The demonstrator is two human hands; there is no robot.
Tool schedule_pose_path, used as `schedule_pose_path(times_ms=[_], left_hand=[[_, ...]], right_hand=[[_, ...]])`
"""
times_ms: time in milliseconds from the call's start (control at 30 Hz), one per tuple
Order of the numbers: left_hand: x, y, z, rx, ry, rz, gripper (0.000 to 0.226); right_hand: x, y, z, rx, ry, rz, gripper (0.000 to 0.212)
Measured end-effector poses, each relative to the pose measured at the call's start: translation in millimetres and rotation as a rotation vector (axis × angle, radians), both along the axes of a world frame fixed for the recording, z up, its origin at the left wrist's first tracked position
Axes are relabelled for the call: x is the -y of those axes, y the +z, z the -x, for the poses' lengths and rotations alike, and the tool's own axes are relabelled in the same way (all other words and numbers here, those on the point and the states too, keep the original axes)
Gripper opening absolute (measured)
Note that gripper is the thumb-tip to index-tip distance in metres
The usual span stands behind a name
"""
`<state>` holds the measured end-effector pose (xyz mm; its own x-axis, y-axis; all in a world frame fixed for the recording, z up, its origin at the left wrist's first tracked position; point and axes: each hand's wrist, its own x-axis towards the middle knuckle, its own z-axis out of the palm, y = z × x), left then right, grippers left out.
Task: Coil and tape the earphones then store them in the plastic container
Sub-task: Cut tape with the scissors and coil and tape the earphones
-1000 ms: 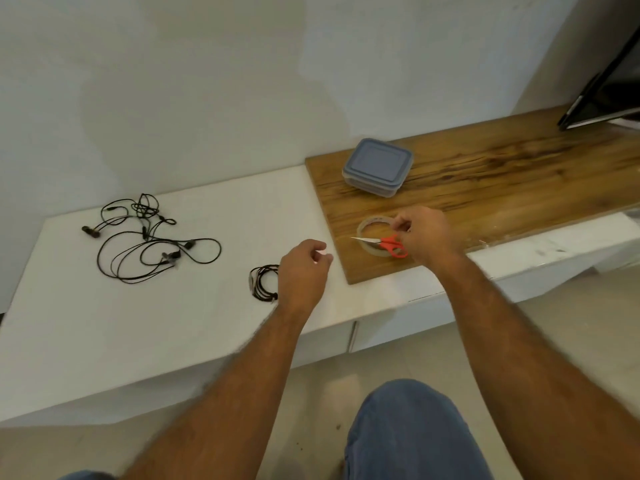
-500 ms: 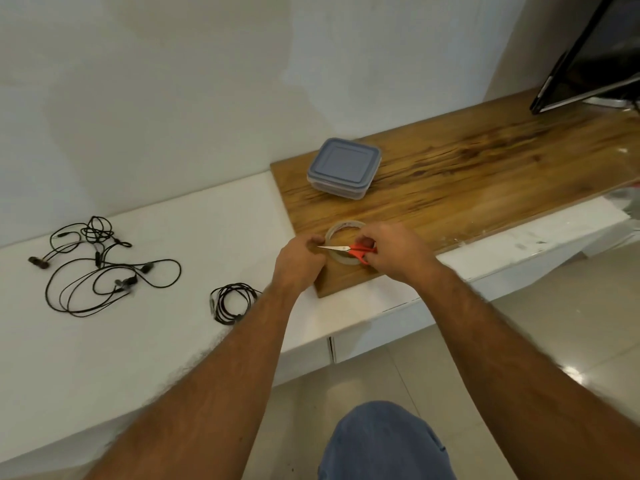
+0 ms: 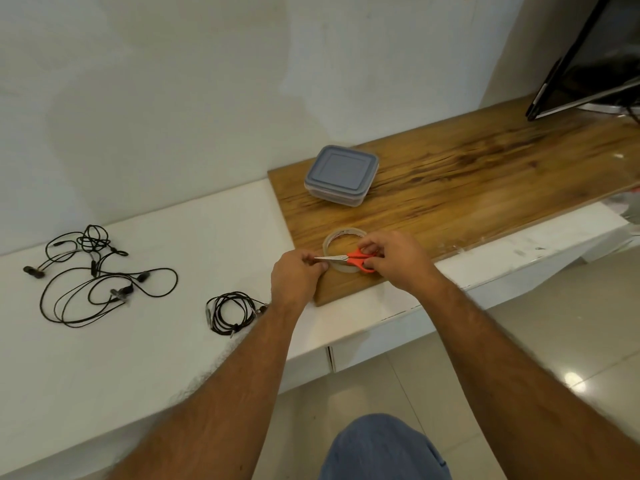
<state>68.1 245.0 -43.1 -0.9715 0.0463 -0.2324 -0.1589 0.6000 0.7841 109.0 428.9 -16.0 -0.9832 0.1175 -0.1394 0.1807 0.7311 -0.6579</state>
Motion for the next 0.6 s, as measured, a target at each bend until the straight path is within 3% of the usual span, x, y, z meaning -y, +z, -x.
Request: schedule_pose_path(times_ms=[600], left_hand=[[9,8,-17,-0.043,0.080,0.043,0.006]], right_hand=[[4,6,-9,0.027,0.032,-0.095,0.037]])
